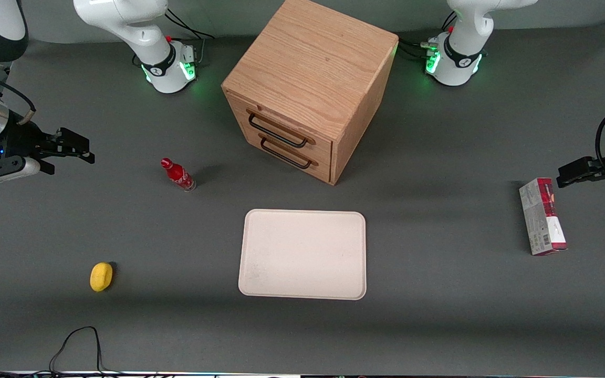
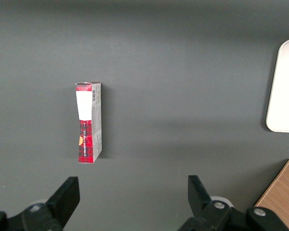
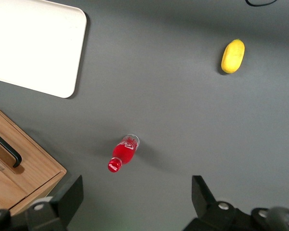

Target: Open upper drawer

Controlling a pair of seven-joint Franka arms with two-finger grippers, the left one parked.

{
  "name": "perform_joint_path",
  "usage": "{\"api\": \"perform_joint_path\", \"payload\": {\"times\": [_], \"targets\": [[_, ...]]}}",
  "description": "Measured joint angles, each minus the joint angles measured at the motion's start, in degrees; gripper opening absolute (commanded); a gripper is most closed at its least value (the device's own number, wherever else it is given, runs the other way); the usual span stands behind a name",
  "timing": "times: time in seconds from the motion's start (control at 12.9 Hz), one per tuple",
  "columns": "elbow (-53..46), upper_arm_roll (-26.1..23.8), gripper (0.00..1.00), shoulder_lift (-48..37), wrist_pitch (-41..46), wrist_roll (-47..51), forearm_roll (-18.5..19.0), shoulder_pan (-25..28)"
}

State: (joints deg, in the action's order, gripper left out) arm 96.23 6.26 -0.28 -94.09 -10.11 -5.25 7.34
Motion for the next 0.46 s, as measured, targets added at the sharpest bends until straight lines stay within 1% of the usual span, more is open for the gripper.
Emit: {"api": "perform_joint_path", "payload": {"times": [0.46], "targets": [[-1.06, -0.15, 1.00, 0.21, 2.11, -0.05, 0.00, -0.09]]}}
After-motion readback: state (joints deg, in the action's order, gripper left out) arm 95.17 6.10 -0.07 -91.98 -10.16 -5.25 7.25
